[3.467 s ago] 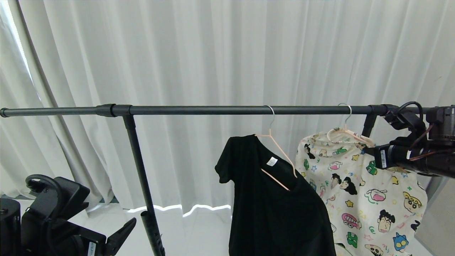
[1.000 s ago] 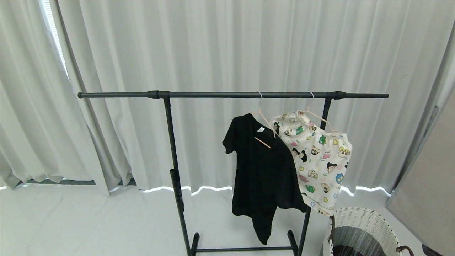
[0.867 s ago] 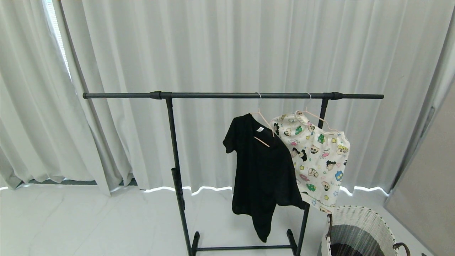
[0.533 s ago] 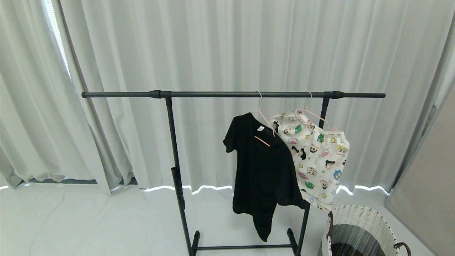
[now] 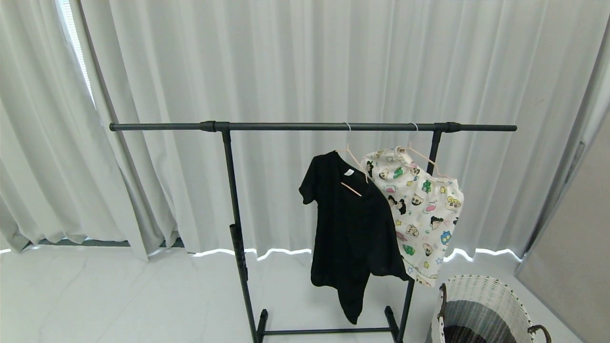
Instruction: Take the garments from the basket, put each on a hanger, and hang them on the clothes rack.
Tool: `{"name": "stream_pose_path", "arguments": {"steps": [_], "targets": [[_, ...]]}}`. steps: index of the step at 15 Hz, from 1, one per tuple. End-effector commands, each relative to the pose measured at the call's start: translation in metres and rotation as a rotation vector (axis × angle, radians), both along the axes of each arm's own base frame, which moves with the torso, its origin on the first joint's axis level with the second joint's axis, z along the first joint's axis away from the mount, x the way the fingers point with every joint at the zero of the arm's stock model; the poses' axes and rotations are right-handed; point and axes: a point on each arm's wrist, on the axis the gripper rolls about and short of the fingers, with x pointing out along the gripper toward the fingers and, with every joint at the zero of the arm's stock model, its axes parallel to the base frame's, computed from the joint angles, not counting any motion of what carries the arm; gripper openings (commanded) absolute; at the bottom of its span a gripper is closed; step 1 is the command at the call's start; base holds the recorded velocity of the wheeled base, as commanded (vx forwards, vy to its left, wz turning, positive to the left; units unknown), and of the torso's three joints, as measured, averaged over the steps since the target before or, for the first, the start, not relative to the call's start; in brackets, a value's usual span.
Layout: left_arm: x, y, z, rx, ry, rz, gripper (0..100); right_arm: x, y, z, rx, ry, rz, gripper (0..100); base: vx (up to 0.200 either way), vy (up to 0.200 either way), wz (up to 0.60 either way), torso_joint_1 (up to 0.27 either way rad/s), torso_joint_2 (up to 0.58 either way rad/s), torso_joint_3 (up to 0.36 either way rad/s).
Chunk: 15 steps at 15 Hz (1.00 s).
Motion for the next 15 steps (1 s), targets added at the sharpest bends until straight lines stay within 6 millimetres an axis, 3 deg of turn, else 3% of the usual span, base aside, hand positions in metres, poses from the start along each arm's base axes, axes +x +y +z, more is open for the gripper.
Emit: {"name": "stream_pose_path", "arguments": {"steps": [1, 4, 8, 10, 15], "targets": [[0.001, -0.002, 0.0, -0.002, 0.0, -0.094, 100, -0.002, 0.0, 0.0, -0.002, -0.013, 0.0, 100, 0.0, 0.0, 0.0, 0.0, 0.0, 0.0], [0.001, -0.006, 0.0, -0.013, -0.001, -0.268, 100, -0.013, 0.001, 0.002, 0.0, -0.141, 0.014, 100, 0.0, 0.0, 0.0, 0.0, 0.0, 0.0], [0.001, -0.006, -0.001, -0.016, 0.003, -0.283, 100, -0.038, 0.002, -0.001, 0.097, -0.416, -0.014, 100, 0.0, 0.0, 0.0, 0.0, 0.0, 0.0], [0.001, -0.006, -0.001, -0.018, 0.005, -0.283, 100, -0.039, -0.001, -0.002, 0.105, -0.419, -0.119, 100, 0.0, 0.0, 0.0, 0.0, 0.0, 0.0], [0.001, -0.006, -0.001, -0.018, 0.003, -0.285, 100, -0.039, -0.001, -0.003, 0.132, -0.421, -0.138, 100, 0.0, 0.0, 0.0, 0.0, 0.0, 0.0]]}}
